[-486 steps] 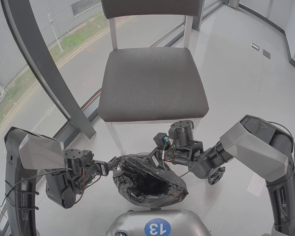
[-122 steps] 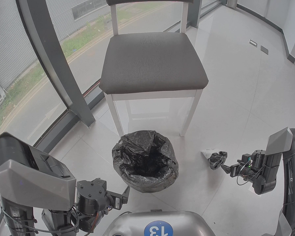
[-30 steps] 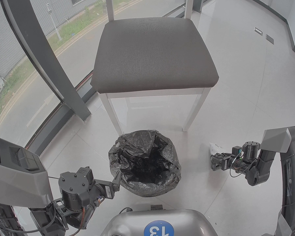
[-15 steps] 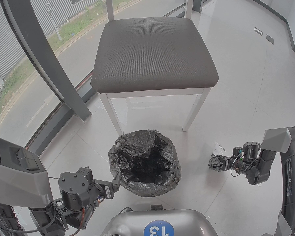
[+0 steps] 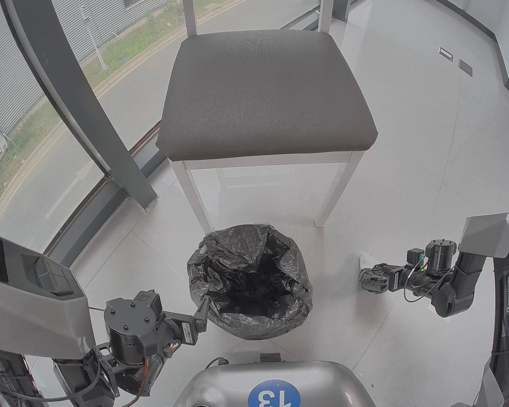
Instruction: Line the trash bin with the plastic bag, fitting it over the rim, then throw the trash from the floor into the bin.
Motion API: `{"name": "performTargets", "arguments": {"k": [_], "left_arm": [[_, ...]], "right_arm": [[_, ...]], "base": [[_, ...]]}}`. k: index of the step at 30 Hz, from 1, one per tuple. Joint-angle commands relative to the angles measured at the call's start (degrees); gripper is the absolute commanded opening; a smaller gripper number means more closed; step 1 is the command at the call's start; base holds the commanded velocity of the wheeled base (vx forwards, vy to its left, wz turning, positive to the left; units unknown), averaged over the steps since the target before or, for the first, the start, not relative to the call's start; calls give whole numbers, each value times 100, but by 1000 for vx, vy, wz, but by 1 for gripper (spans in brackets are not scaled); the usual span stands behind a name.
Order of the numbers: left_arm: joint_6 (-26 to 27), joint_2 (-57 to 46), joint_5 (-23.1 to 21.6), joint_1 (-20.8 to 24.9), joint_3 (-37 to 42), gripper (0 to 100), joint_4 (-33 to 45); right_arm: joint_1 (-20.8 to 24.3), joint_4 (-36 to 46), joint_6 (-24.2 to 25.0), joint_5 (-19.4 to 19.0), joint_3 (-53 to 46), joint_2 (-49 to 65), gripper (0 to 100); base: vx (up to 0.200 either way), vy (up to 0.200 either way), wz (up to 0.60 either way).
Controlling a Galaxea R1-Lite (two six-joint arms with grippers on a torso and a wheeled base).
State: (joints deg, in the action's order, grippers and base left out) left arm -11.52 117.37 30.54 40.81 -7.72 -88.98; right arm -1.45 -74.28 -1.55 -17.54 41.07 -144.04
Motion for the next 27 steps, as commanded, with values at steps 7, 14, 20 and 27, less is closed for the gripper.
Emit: {"name": "performTargets", "arguments": {"k": [7, 14, 20, 27], "left_arm": [[-17, 49, 40, 129, 42, 100, -102], [-35, 137, 84, 129, 51, 100, -102], [-61, 75, 84, 111, 121, 100, -102], [-70, -241, 137, 93, 376, 100, -102]], "right_arm": [[13, -122, -21, -4, -512, 500, 0], [66, -307, -39, -4, -723, 799, 0], [347, -289, -39, -4, -943, 1361, 0], [813, 54, -74, -4, -1048, 2135, 0]], "base": [[0, 0, 0], [0, 0, 0], [0, 0, 0], [0, 0, 0]]}}
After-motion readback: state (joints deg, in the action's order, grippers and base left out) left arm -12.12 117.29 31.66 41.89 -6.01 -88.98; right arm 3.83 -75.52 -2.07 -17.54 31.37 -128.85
